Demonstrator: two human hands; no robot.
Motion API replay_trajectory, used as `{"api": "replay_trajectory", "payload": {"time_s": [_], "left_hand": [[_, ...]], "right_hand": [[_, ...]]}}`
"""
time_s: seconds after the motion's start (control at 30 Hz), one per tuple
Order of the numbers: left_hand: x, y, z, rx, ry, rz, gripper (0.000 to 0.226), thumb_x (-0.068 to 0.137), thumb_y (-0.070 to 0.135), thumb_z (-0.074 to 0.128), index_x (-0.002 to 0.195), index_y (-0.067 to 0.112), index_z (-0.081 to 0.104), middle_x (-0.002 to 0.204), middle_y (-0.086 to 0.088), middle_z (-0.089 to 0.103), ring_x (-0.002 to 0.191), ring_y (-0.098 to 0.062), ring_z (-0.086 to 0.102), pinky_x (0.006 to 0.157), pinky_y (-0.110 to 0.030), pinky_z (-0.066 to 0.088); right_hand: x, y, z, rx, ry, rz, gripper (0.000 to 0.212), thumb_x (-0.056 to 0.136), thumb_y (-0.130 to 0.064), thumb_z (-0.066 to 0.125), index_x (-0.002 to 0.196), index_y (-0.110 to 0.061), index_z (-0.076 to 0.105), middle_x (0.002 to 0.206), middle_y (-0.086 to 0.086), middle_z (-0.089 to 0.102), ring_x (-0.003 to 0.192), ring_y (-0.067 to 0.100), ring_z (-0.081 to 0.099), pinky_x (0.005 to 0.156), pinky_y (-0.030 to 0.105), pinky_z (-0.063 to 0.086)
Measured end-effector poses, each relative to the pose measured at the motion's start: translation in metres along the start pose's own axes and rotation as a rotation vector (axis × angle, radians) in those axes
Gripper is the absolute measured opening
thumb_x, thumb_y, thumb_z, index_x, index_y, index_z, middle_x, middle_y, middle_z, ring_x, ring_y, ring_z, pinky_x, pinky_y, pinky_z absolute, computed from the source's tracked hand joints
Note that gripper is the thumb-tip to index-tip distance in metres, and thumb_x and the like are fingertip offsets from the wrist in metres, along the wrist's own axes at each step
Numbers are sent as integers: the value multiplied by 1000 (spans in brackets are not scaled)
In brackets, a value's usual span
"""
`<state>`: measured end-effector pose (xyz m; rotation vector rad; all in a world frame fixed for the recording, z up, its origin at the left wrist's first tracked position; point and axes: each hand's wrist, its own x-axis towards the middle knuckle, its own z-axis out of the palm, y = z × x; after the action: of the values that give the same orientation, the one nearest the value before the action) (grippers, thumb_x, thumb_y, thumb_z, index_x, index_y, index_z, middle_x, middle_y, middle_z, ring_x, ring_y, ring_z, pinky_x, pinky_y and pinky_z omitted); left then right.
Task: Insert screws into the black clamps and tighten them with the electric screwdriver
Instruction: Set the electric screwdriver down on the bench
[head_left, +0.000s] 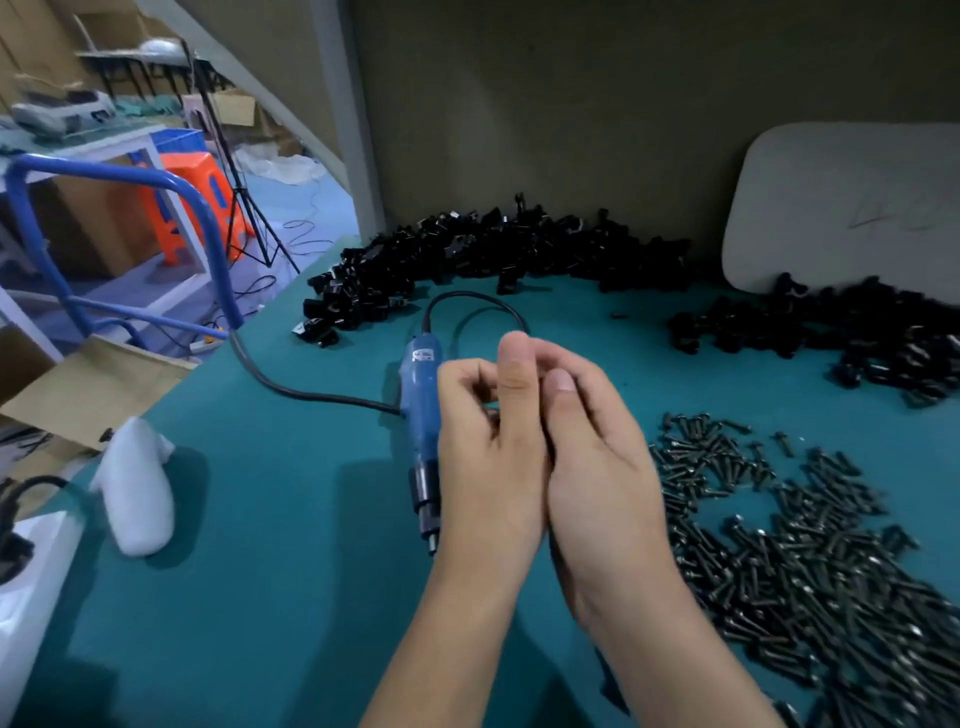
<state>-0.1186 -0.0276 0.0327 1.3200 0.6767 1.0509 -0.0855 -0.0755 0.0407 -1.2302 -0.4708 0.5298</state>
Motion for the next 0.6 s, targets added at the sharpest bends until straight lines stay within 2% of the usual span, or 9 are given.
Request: {"api": "replay_trajectory", "payload": {"time_s": [0.07,0.13,0.2,0.27,0.33,0.4,0.5,0.57,0.6], "left_hand": [[-20,4,24,-7,-154,-23,29,102,49,58,102,20,56,100,5,69,92,-4,67,83,-23,51],[-46,6,48,20,-357,-40,15,98,39,58,108,27,59,115,7,67,108,-4,64,96,-27,50],[-72,5,75,30,-507,-33,16,98,34,56,113,30,60,122,6,64,116,-5,61,104,-32,49],[-98,2,103,14,-648,-31,15,104,22,56,116,30,59,124,5,62,116,-3,60,103,-24,47],[-125,-1,129,-12,-768,-25,18,105,14,56,115,28,60,119,8,65,113,-1,62,98,-18,48],[-155,-6,155,-56,-852,-54,16,104,11,60,107,26,63,105,14,69,102,0,66,87,-14,50],[-203,-16,184,-66,-923,-117,19,100,10,65,96,28,67,99,19,73,99,1,69,88,-18,53],[-232,-27,198,-8,-946,-85,17,98,15,68,98,33,69,103,21,73,104,4,67,94,-19,51],[-244,-33,204,44,-946,-39,17,98,18,69,98,35,68,106,21,71,106,7,63,94,-12,47]], "right_hand": [[-7,-15,-30,81,157,33,26,107,-22,50,105,-27,75,106,0,78,102,18,74,94,40,57],[-18,-30,-65,77,299,49,24,106,-26,51,103,-30,75,104,1,78,99,20,75,94,44,58],[-33,-44,-103,50,412,42,23,104,-29,53,103,-33,75,102,1,78,96,20,76,92,46,59],[-52,-56,-144,11,533,19,21,99,-29,57,102,-34,78,103,0,78,98,18,75,95,46,58],[-75,-67,-182,-61,657,-3,28,83,-32,58,102,-38,78,115,-1,74,103,16,73,97,46,55],[-101,-75,-217,-206,791,-43,37,77,-31,56,104,-45,77,121,-9,66,100,3,69,92,33,52],[-142,-76,-265,-453,914,-115,35,95,-19,59,112,-46,73,113,-24,58,94,-19,56,79,12,44],[-164,-69,-293,-659,931,-158,40,100,-12,57,126,-41,66,115,-20,53,101,-21,51,87,3,38],[-173,-63,-305,-757,949,-181,42,100,-9,57,132,-35,63,115,-14,52,104,-20,49,91,-1,33]]}}
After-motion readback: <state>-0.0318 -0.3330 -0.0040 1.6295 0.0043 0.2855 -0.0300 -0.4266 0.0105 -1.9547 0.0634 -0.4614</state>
